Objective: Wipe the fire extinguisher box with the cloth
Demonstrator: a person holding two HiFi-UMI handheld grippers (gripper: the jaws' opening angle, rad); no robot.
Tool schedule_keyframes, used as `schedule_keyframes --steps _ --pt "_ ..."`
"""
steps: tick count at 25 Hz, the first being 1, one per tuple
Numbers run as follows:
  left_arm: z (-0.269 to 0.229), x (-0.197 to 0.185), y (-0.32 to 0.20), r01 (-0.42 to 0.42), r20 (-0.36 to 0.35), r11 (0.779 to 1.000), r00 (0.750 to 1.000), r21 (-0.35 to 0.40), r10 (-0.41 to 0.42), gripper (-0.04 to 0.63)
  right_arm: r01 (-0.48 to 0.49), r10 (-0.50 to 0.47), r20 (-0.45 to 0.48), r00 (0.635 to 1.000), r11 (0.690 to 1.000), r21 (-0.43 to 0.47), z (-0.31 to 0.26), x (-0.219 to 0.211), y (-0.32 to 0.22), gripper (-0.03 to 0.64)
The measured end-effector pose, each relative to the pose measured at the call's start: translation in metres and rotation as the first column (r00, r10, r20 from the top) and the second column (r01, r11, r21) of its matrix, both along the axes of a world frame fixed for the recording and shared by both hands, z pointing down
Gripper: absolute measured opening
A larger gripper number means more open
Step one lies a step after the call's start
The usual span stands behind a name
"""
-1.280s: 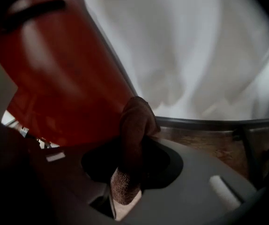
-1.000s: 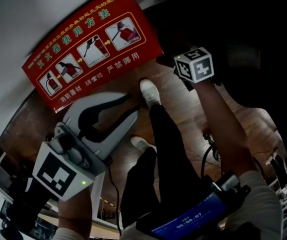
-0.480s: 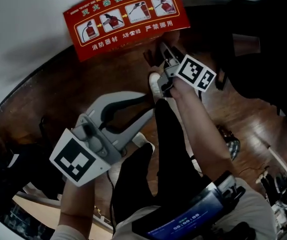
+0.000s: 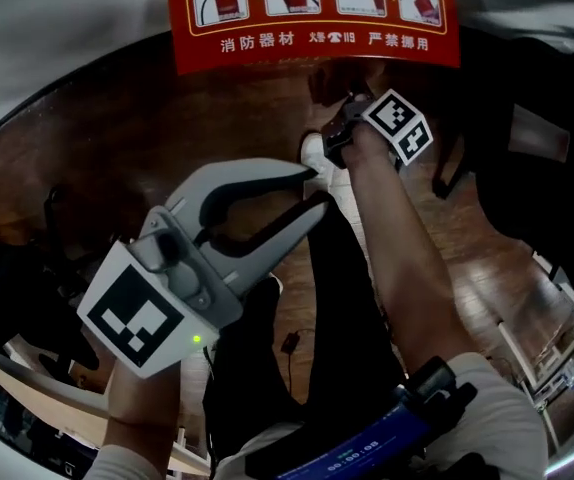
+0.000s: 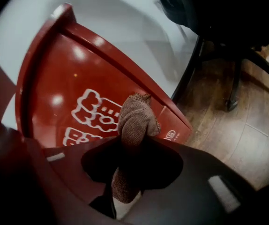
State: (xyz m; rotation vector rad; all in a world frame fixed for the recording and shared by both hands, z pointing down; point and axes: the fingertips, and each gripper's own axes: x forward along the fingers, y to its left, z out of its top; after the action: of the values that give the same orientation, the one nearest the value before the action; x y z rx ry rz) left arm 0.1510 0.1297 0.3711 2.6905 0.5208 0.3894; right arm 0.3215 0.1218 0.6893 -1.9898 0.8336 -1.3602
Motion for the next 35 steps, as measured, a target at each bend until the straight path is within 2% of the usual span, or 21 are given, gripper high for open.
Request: schedule_keyframes --steps 6,12,16,20,26,31,35 --pt "0.054 -0.002 -0.017 0.009 0.048 0.996 0.999 0.091 -0.014 0.061 0.025 -0.022 0.023 0.999 0.994 -0.108 0.091 0.011 0.005 0.115" --pt "0.096 -0.004 -0.021 0.012 0.056 0.997 0.998 0.075 -0.016 0.061 0.024 -0.006 0.099 0.995 0.984 -0.177 0.175 0.012 0.005 0.115" --pt "0.111 -0.013 -0.021 0.008 0.065 0.997 0.998 0.080 -0.013 0.061 0.047 -0.020 0.132 0.991 0.978 -0.204 0.194 0.007 0.005 0.117" --pt "0.089 -0.022 -0.022 0.033 0.040 0.997 0.999 0.070 -0.036 0.061 0.048 -0.031 0.114 0.993 0.987 -0.154 0.148 -0.015 0.007 0.117" --pt "0.022 -0.043 -0.008 0.029 -0.009 0.995 1.000 0.098 -0.028 0.061 -0.008 0.005 0.105 0.994 1.000 0.029 0.008 -0.069 -0.006 0.117" --pt "-0.037 -0.071 -0.003 0.025 -0.032 0.991 0.999 0.130 -0.021 0.061 -0.086 0.063 0.120 0.991 0.977 0.197 -0.095 -0.102 -0.038 0.118" --pt "-0.058 -0.084 -0.012 0.053 -0.037 0.993 0.998 0.107 -0.049 0.061 -0.181 0.140 0.171 0.975 0.952 0.248 -0.107 -0.108 -0.066 0.118"
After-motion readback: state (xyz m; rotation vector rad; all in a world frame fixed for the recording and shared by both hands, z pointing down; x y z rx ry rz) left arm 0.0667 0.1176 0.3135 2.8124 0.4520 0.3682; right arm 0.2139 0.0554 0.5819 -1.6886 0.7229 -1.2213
